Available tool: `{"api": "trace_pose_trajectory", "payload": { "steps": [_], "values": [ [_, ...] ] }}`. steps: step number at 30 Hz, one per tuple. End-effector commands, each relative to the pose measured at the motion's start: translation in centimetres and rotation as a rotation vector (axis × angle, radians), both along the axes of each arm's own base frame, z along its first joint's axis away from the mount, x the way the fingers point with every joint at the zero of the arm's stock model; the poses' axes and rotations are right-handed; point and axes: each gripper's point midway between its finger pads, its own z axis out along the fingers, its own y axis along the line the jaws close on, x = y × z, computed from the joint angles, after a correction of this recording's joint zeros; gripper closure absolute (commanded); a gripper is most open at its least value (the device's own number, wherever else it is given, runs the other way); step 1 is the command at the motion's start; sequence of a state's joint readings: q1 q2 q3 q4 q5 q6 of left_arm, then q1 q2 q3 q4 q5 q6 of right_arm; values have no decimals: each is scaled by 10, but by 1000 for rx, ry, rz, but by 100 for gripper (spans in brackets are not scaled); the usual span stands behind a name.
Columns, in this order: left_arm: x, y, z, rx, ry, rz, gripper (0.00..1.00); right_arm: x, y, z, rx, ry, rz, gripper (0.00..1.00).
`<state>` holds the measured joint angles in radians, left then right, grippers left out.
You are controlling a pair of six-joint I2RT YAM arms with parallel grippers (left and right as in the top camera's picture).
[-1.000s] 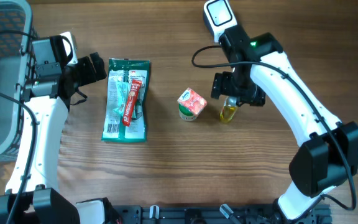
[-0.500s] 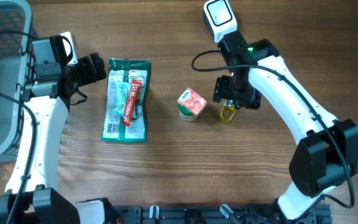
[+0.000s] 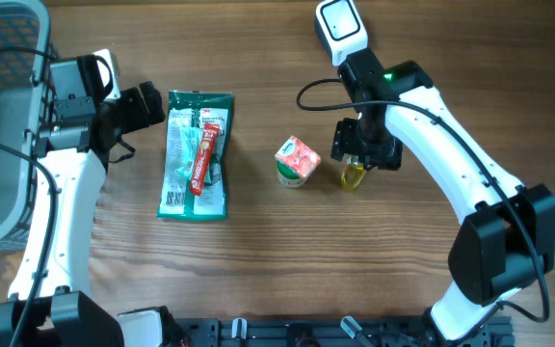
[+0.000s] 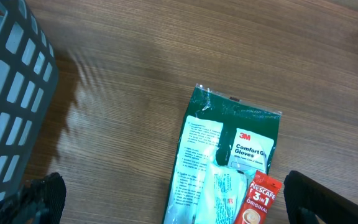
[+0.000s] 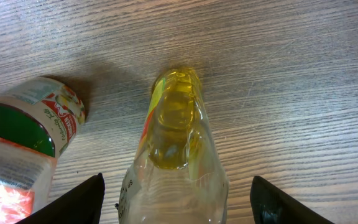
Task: Scan the item barcode
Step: 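Lift the yellow bottle upward with the right gripper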
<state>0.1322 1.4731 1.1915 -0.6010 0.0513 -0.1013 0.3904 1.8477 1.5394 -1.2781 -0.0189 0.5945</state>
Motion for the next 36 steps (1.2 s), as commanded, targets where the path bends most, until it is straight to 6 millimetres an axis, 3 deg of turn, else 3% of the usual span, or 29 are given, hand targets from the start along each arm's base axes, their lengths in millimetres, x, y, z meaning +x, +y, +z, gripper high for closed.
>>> {"api": "trace_pose_trajectory", "payload": {
  "steps": [1, 8, 15, 23, 29, 32, 36],
  "values": [
    [2, 0, 12, 11, -32, -16, 0, -6, 1, -9, -7, 37, -3, 25],
    [2, 0, 12, 10, -32, -16, 0, -12, -2, -21, -15, 57, -3, 29],
    [2, 0, 12, 11, -32, -16, 0, -5, 3, -21, 7, 30, -3, 32],
    [2, 0, 12, 11, -32, -16, 0, -3, 4, -21, 9, 20, -3, 50],
    [2, 0, 12, 11, -32, -16, 0, -3, 4, -21, 10, 18, 8, 51],
    [2, 0, 12, 11, -32, -16, 0, 0, 5, -21, 15, 6, 49, 59],
    [2, 0, 12, 10, -32, -16, 0, 4, 6, -21, 22, -9, 73, 60]
  ]
}}
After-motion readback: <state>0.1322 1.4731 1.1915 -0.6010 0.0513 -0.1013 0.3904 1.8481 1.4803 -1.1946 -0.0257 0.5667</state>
